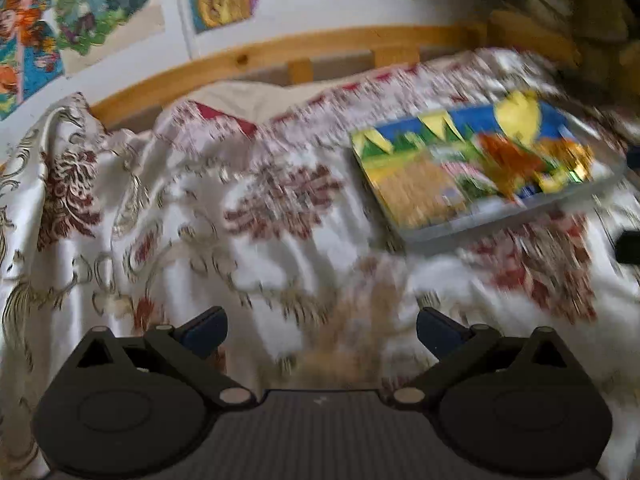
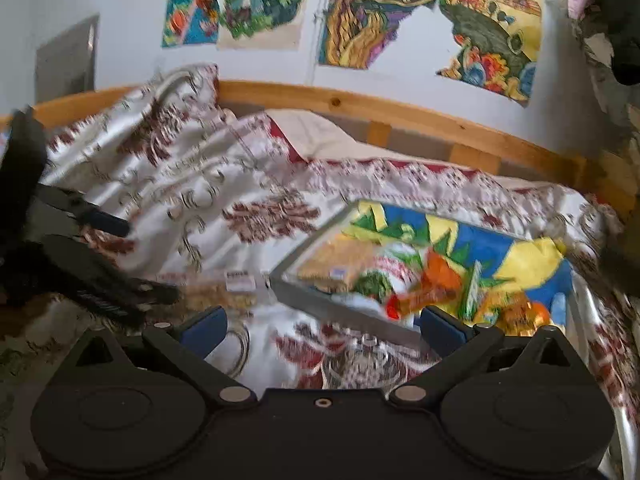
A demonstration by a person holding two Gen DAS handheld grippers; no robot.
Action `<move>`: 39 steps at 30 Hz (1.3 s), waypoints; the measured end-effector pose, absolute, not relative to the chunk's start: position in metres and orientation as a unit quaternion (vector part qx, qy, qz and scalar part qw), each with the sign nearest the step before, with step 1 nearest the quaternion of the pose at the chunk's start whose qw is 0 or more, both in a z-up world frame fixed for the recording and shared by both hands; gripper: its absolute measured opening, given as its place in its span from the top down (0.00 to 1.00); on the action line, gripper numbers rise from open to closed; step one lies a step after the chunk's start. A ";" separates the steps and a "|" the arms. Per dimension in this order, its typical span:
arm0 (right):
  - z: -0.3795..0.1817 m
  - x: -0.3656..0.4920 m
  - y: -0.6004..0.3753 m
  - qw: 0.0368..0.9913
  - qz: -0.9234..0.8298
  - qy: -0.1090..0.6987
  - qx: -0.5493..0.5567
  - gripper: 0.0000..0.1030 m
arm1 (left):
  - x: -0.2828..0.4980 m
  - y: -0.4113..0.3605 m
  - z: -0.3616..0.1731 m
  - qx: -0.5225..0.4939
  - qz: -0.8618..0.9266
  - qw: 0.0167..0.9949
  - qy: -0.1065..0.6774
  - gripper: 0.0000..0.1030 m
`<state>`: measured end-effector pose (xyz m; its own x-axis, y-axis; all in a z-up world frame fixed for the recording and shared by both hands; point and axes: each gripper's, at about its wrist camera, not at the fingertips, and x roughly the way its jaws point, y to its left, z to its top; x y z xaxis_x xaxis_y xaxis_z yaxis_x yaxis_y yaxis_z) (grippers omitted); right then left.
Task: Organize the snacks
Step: 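Move both open tools over the bed cover beside the tray, then reach the left tool to the wrapped bread bar while the right tool reaches the orange spicy packet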
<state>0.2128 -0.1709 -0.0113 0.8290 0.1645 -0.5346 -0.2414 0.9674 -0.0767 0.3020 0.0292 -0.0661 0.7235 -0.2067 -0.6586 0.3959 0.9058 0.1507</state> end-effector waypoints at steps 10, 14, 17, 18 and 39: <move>-0.022 0.236 -0.183 0.958 0.148 0.241 -0.042 0.01 | 0.342 0.034 -0.075 0.101 -0.127 0.935 0.317 0.00; -0.030 0.247 -0.174 0.957 0.174 0.223 -0.064 0.01 | 0.352 0.038 -0.086 0.081 -0.102 0.941 0.311 0.00; -0.032 0.256 -0.169 0.957 0.193 0.206 -0.070 0.01 | 0.359 0.036 -0.091 0.064 -0.086 0.948 0.300 0.00; -0.032 0.260 -0.168 0.957 0.197 0.201 -0.067 0.01 | 0.361 0.035 -0.092 0.058 -0.083 0.950 0.295 0.00; -0.040 0.346 -0.195 0.979 0.103 0.174 0.005 0.01 | 0.418 0.007 -0.078 -0.016 -0.038 0.955 0.294 0.00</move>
<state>0.3461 -0.1953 -0.0401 0.9185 0.2024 -0.3397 -0.1992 0.9789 0.0447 0.4178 0.0074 -0.0783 0.8247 -0.0826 -0.5595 0.0634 0.9965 -0.0537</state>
